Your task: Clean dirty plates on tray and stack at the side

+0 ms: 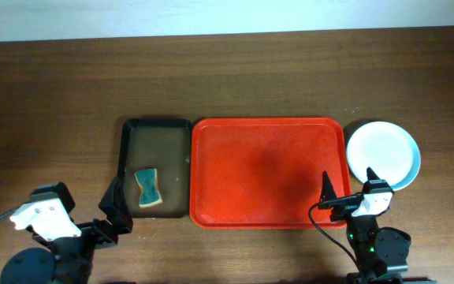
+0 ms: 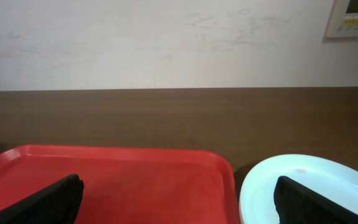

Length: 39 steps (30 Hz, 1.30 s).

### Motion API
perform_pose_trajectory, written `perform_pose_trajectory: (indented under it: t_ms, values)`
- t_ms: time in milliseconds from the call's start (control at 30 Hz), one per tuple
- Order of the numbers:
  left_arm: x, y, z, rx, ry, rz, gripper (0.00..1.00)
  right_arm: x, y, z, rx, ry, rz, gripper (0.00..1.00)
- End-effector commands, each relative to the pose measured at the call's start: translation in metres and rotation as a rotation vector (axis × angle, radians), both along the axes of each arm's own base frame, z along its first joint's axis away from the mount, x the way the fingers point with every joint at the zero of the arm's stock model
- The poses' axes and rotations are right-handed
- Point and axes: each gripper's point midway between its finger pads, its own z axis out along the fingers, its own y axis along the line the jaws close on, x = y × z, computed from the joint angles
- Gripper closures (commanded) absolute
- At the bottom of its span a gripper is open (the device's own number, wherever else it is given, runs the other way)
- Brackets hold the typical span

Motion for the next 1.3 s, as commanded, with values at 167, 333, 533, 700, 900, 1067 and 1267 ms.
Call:
perform_pose_trajectory:
  t_ms: [167, 333, 533, 700, 900, 1067, 1267]
  values:
    - [-0.010, 0.002, -0.042, -0.004, 0.022, 0.012, 0.01, 0.000, -0.004, -0.002, 0.005, 0.003, -0.020, 0.02]
    - [-0.015, 0.002, -0.064, -0.005, 0.008, 0.012, 0.01, 0.000, -0.004, -0.002, 0.005, 0.003, -0.020, 0.02]
    - [-0.010, 0.000, -0.036, -0.010, -0.236, 0.003, 0.01, 0.000, -0.004, -0.002, 0.005, 0.003, -0.020, 0.02]
    - [-0.013, -0.006, 0.019, -0.016, -0.538, -0.037, 0.01, 0.000, -0.004, -0.002, 0.005, 0.003, -0.020, 0.02]
    - [-0.007, -0.017, 0.038, -0.011, -0.737, -0.103, 0.01, 0.000, -0.004, -0.002, 0.005, 0.003, -0.020, 0.01]
    - [0.014, -0.022, 0.003, -0.008, -0.753, -0.130, 0.01, 0.000, -0.004, -0.002, 0.005, 0.003, -0.020, 0.02]
    - [0.039, -0.022, -0.060, -0.012, -0.665, -0.125, 0.01, 0.000, -0.004, -0.002, 0.005, 0.003, -0.020, 0.02]
